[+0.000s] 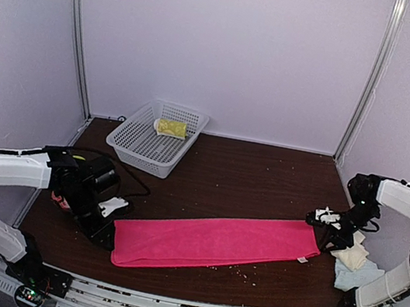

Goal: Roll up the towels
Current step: Fold the towel at the center of the board, then smooth out the towel at the center of the board.

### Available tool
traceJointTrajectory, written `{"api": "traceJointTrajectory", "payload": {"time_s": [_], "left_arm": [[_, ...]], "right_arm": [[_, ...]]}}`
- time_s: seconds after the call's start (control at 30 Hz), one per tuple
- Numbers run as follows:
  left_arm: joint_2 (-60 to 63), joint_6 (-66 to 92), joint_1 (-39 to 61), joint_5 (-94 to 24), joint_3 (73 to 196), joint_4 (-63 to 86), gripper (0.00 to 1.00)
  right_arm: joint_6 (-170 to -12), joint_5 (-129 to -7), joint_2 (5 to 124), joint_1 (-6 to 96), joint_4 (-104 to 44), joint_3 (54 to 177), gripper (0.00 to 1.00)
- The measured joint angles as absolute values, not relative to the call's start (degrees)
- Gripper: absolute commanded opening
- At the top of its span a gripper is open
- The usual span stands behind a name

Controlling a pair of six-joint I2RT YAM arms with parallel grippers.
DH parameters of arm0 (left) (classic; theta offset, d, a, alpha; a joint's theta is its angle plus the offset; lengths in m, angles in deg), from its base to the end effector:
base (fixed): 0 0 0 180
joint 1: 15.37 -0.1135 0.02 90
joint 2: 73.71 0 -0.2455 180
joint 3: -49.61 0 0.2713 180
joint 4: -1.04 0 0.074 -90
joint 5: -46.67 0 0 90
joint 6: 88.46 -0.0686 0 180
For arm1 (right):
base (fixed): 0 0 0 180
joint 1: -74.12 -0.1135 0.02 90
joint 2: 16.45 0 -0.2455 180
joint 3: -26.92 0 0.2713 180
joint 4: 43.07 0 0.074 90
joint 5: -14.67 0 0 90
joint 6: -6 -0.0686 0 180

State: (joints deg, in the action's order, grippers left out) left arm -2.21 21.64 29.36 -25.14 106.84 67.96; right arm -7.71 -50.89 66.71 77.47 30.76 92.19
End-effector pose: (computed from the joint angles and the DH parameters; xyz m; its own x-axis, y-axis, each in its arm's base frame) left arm 0.1457 -0.1745 0.1419 -0.9007 0.4327 -0.0378 0.4185 0.8412 -0.3423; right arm 0.2461 0.0140 0.1375 -0.3002 -0.8684 -0.3947 -0.9539 0.2720 0.1272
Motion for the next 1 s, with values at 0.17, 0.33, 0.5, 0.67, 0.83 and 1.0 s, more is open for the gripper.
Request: {"api": "traceJointTrajectory", "payload": {"time_s": [0.17, 0.33, 0.5, 0.67, 0.83, 1.0], "left_arm": [[-2.43, 20.31, 29.36, -27.06, 113.39, 66.26, 0.23], [3.71, 18.73, 29.36, -26.82, 116.19, 59.57, 0.17], [13.33, 17.97, 29.84, -23.37, 118.27, 50.98, 0.14], [21.07, 18.82, 31.94, -21.2, 117.17, 47.31, 0.13], [21.4, 21.64, 32.68, -20.17, 112.96, 46.37, 0.13], [20.74, 25.07, 32.64, -20.09, 111.1, 45.91, 0.12]], "right_arm": [[-9.0, -48.11, 66.42, 77.47, 34.33, 98.81, 0.35], [-15.42, -45.33, 67.49, 76.25, 31.27, 102.5, 0.33], [-22.92, -45.58, 71.58, 72.23, 25.85, 102.46, 0.32], [-27.9, -46.17, 76.98, 71.24, 21.36, 102.46, 0.33], [-31.55, -48.07, 82.38, 71.24, 16.71, 102.46, 0.33], [-34.81, -51.63, 86.25, 71.24, 13.12, 102.44, 0.34]]}}
